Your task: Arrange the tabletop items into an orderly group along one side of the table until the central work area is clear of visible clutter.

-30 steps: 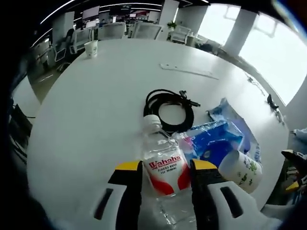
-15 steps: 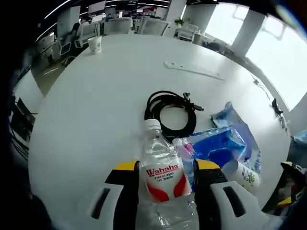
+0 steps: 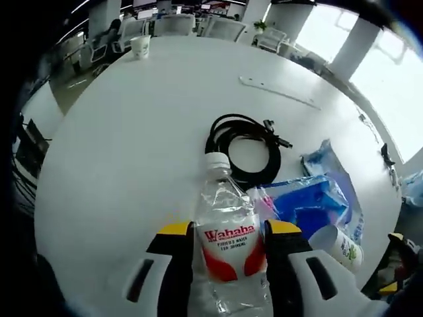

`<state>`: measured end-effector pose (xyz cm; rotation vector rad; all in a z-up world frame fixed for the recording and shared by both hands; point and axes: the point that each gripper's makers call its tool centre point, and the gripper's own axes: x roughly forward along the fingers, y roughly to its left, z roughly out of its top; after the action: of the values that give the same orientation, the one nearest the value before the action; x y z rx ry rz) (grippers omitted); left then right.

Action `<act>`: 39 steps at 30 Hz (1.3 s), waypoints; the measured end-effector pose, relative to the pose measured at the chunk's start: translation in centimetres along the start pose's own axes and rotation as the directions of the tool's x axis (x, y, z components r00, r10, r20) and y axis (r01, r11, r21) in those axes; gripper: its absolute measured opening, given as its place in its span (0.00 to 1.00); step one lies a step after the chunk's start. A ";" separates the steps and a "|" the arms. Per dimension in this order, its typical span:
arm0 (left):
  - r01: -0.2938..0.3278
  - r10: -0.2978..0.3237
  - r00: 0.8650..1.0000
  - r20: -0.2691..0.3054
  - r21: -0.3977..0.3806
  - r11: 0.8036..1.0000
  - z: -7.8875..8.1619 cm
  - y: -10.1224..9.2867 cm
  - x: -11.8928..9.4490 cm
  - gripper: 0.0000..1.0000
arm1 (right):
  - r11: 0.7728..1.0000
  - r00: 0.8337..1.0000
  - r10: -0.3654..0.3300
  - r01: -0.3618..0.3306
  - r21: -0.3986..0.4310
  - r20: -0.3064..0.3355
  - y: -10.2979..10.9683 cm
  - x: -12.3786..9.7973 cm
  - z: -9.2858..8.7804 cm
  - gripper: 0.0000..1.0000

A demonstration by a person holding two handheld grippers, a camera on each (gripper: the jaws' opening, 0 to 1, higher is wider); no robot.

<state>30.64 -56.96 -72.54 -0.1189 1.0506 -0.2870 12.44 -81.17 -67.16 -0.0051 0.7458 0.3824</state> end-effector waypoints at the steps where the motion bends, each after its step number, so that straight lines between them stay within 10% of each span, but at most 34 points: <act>1: -0.004 0.004 1.000 -0.004 0.003 1.000 0.0 0.0 0.0 0.41 | 1.000 1.000 -0.001 0.001 -0.002 -0.004 0.0 0.0 -0.1 0.88; 22: 0.064 -0.064 0.998 0.012 -0.017 0.998 -0.1 0.3 -0.9 0.32 | 1.000 1.000 -0.004 0.004 -0.010 0.002 -0.1 0.2 0.3 0.88; 39: 0.090 -0.088 0.979 0.184 -0.005 0.996 1.5 0.5 -3.7 0.32 | 1.000 1.000 -0.014 0.015 -0.011 0.027 -0.3 -0.3 1.0 0.88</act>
<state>30.33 -55.50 -68.76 -0.2015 0.8657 -0.3436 12.98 -81.38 -66.21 -0.0160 0.7168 0.3724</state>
